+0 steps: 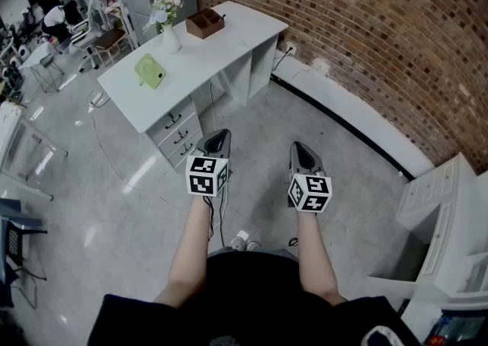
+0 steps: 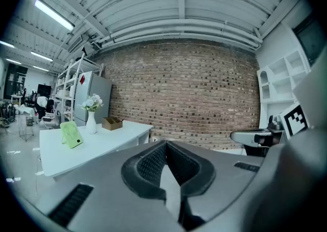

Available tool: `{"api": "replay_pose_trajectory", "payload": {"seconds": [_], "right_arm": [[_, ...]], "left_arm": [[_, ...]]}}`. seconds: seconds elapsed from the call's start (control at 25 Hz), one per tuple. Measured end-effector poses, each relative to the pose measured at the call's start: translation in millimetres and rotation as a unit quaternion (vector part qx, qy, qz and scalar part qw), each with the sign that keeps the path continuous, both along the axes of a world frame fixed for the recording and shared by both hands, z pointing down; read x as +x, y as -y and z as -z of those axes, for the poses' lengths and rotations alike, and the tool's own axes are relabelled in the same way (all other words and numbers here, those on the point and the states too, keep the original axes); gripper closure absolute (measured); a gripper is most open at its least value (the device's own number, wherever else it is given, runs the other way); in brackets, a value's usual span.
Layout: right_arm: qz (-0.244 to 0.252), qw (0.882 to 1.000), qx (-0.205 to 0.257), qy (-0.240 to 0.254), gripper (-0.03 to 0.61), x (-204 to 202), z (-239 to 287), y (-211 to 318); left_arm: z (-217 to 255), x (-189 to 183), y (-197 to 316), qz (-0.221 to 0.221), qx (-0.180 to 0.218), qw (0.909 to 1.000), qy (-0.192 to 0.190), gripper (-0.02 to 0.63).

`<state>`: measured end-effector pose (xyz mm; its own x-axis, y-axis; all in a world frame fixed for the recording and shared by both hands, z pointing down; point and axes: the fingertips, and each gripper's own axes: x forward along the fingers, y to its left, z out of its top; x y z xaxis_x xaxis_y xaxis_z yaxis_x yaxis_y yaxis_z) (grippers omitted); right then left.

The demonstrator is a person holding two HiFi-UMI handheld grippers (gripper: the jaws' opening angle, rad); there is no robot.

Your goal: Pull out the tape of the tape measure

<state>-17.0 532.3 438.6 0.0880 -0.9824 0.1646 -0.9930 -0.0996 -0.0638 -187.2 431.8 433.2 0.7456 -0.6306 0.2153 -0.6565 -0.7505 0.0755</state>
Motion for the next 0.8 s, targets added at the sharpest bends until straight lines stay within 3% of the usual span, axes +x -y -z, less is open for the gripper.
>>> {"api": "replay_pose_trajectory", "payload": {"seconds": [0.8], "right_arm": [[-0.001,1.0,-0.003,0.016,0.577,13,-11,25]], "left_arm": [[-16,15,25,-0.002,-0.016,0.9998,0.007,0.592]]}}
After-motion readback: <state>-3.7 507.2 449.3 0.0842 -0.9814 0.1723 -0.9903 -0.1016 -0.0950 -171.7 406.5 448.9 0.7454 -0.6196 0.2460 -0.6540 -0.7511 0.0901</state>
